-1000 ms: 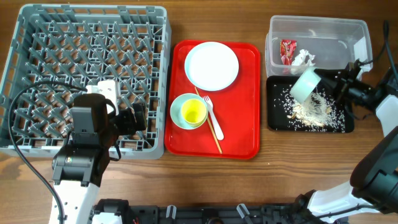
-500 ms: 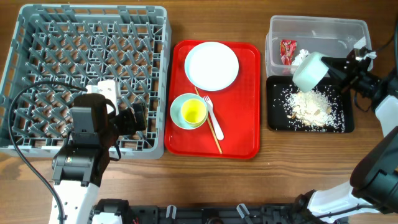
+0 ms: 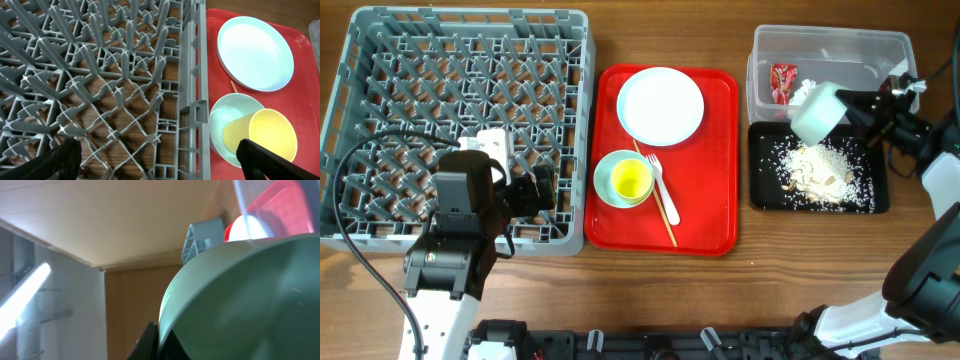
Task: Sort waste into correct bins and load items into the dishwasher rack
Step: 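Carry the bowl over the black tray and tip the rice out, then return the emptied bowl with the right gripper onto the white plate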
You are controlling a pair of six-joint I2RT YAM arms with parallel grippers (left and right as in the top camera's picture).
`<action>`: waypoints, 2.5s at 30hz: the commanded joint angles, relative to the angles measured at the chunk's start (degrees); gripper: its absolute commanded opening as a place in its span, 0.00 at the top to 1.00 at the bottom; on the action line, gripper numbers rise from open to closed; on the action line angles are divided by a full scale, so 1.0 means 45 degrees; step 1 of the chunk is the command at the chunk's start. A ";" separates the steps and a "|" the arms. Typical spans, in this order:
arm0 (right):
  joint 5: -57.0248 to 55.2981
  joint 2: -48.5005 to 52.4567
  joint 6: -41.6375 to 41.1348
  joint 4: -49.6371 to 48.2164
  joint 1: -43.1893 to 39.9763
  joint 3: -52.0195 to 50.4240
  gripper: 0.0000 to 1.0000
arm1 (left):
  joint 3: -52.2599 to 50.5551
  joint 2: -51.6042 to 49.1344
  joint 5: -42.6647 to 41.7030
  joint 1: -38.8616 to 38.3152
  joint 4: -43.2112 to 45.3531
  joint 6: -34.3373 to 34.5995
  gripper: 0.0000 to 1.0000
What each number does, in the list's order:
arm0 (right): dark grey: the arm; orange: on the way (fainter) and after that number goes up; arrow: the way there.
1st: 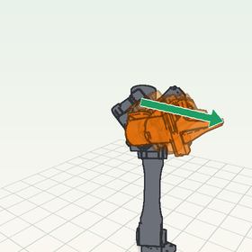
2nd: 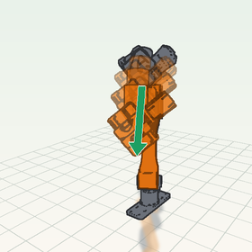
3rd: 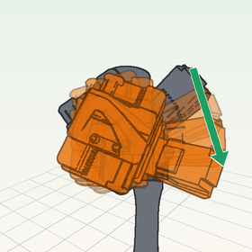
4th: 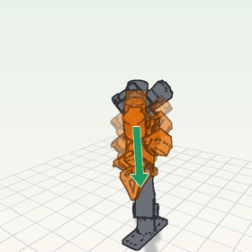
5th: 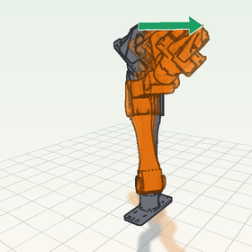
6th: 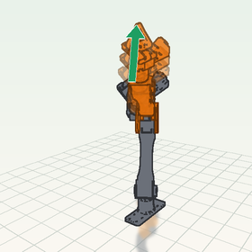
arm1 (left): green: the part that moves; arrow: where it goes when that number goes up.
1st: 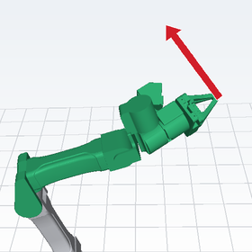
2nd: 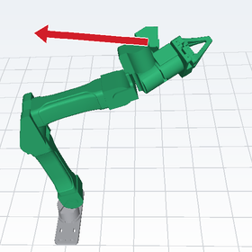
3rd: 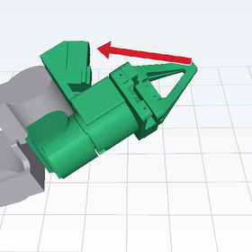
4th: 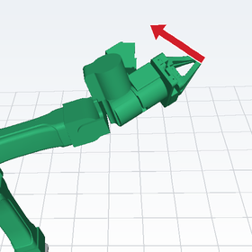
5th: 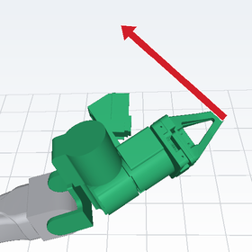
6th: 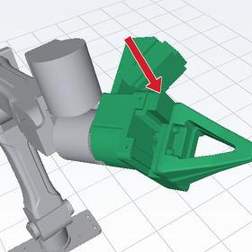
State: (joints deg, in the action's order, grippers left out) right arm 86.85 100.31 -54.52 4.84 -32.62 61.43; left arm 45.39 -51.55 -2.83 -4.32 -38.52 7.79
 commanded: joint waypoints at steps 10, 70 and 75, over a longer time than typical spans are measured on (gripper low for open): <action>-0.4629 -0.0068 0.4925 0.4818 0.1263 -0.0073 0.96 | 0.0253 0.0000 0.0073 0.0068 0.0117 0.0034 0.00; -1.7685 -0.1661 0.9452 0.5600 1.1997 0.4823 0.95 | 0.0253 0.0000 0.0073 0.0068 0.0117 0.0034 0.00; -1.7631 0.0617 0.9447 0.4974 1.3022 0.4823 0.96 | 0.0253 0.0000 0.0073 0.0068 0.0117 0.0039 0.00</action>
State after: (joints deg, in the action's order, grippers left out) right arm 9.93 96.31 -13.10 28.16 23.83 82.65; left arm 45.39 -51.55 -2.83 -4.32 -38.20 7.79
